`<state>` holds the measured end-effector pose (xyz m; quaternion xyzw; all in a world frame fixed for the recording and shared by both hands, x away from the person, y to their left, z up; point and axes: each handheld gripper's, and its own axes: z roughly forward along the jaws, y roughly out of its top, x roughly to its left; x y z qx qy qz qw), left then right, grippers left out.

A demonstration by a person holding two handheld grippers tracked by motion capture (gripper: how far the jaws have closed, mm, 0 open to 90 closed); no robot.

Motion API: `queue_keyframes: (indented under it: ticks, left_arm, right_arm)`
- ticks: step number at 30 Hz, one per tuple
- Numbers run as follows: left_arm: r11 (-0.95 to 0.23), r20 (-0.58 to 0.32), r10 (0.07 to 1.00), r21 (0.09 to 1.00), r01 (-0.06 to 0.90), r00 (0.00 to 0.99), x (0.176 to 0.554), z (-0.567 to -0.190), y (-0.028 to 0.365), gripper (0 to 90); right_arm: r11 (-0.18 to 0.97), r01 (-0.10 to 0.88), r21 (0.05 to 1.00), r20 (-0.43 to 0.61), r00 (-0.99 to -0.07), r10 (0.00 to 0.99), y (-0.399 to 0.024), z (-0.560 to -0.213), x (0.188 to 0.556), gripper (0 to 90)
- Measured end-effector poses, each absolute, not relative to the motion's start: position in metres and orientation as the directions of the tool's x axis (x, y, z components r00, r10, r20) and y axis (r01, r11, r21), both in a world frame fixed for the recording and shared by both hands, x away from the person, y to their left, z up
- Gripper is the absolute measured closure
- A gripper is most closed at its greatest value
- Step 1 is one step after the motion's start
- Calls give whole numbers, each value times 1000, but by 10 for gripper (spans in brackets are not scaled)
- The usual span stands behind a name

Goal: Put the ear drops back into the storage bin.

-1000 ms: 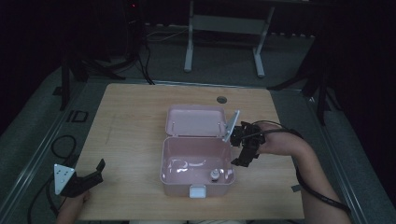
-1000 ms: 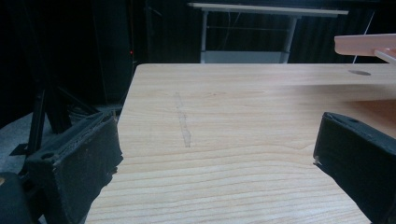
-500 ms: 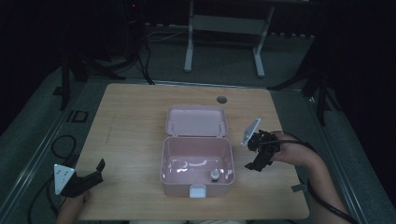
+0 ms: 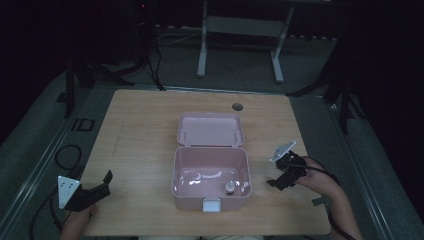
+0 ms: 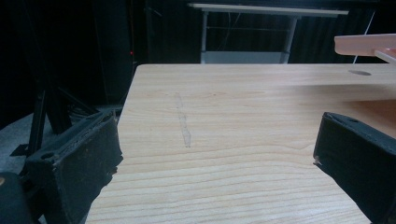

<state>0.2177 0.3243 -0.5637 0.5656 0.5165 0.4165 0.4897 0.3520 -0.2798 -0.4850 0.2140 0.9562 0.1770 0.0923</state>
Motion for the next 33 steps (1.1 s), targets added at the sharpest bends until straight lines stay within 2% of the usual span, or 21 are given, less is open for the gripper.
queue_keyframes:
  ticks: [6, 8, 9, 11, 12, 14, 16, 18, 24, 30, 31, 32, 33]
  left_arm:
    - [13, -35, 992, 984, 176, 119, 218, -564, 324, 10]
    - [13, -35, 992, 984, 176, 119, 218, -564, 324, 10]
    - [13, -35, 992, 984, 176, 119, 218, -564, 324, 9]
    - [13, -35, 992, 984, 176, 119, 218, -564, 324, 9]
    - [13, -34, 992, 984, 176, 119, 218, -564, 324, 9]
    - [13, -34, 992, 984, 175, 118, 218, -564, 324, 10]
    - [12, -34, 992, 984, 175, 118, 218, -564, 324, 10]
    - [13, -34, 992, 984, 175, 119, 218, -564, 324, 9]
    - [13, -34, 992, 984, 175, 119, 218, -564, 324, 9]
    - [12, -34, 992, 984, 175, 119, 218, -564, 324, 9]
    - [12, -33, 992, 985, 175, 119, 218, -564, 324, 10]
    - [12, -33, 992, 984, 175, 118, 218, -564, 324, 10]
    - [12, -33, 992, 985, 175, 118, 218, -564, 324, 10]
  right_arm:
    - [806, 417, 420, -108, -859, 501, -290, -505, 347, 137]
    - [784, 433, 445, -109, -843, 527, -295, -510, 346, 137]
    - [746, 452, 490, -110, -816, 567, -299, -515, 346, 137]
    - [733, 458, 504, -110, -807, 580, -300, -516, 345, 136]
    - [685, 478, 550, -124, -765, 632, -304, -520, 344, 133]
    - [662, 485, 572, -125, -746, 654, -306, -522, 344, 132]
    - [587, 500, 637, -117, -689, 715, -311, -526, 343, 132]
    - [571, 504, 648, -113, -677, 727, -312, -526, 342, 133]
    - [456, 512, 728, -120, -560, 820, -317, -538, 337, 130]
    - [408, 497, 766, -152, -477, 866, -319, -545, 332, 130]
    - [379, 483, 789, -166, -426, 889, -319, -547, 329, 130]
    - [379, 483, 789, -166, -426, 889, -319, -547, 329, 130]
    - [353, 471, 808, -171, -386, 907, -320, -547, 328, 127]
